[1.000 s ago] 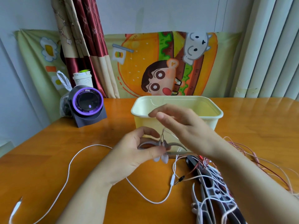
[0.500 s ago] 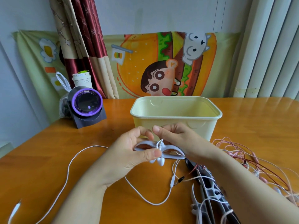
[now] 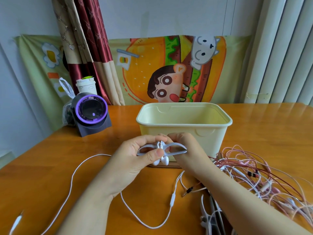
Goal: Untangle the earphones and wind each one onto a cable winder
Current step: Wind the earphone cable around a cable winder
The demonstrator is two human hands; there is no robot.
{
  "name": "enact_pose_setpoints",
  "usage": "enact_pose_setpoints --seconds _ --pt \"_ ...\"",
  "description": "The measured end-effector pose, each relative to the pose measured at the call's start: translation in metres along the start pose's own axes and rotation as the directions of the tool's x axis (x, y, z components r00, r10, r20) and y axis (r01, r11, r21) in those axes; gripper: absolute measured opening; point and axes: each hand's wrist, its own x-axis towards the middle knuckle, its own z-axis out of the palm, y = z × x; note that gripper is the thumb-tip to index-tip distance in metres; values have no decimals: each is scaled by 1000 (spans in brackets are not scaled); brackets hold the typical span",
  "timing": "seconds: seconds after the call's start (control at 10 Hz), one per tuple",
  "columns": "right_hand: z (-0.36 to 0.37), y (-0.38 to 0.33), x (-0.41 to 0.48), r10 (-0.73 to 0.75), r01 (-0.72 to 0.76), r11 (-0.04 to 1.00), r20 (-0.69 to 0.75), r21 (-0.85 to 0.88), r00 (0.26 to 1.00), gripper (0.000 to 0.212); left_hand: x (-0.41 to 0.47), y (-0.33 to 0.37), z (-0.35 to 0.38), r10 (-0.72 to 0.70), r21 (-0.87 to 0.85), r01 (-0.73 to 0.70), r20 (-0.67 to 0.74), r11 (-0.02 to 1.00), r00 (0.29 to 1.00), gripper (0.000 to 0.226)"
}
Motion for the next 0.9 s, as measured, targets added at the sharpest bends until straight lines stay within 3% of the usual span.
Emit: enact_pose_setpoints --seconds 0.1,0.3,0.4,0.5,0.6,0.7,0.8,0.9 --pt "-2 -9 0 65 -66 991 9 118 998 35 1 -1 1 6 7 -6 -41 1000 999 22" --pt "0 -12 0 135 -133 986 -11 105 991 21 1 2 4 -17 -36 13 -110 999 994 14" --pt "2 -18 -2 189 -187 979 -24 76 982 26 0 3 5 -23 -76 13 -138 997 990 20" --pt "2 -23 -1 151 -151 989 -21 11 988 42 3 -4 6 -114 -329 30 -239 944 964 32" --pt "4 -20 -1 105 -106 994 -33 -30 994 40 7 -8 6 -212 -460 44 -320 887 923 31" --pt "8 -23 -3 37 -40 999 -93 -27 995 16 9 -11 4 -273 -527 53 -350 848 896 18" --pt "9 -30 -7 -61 59 998 -137 -14 989 31 10 -13 3 -343 -594 71 -359 802 868 20" --pt "15 -30 -10 -235 202 957 -151 -206 960 40 12 -18 5 -380 -649 76 -343 757 859 30"
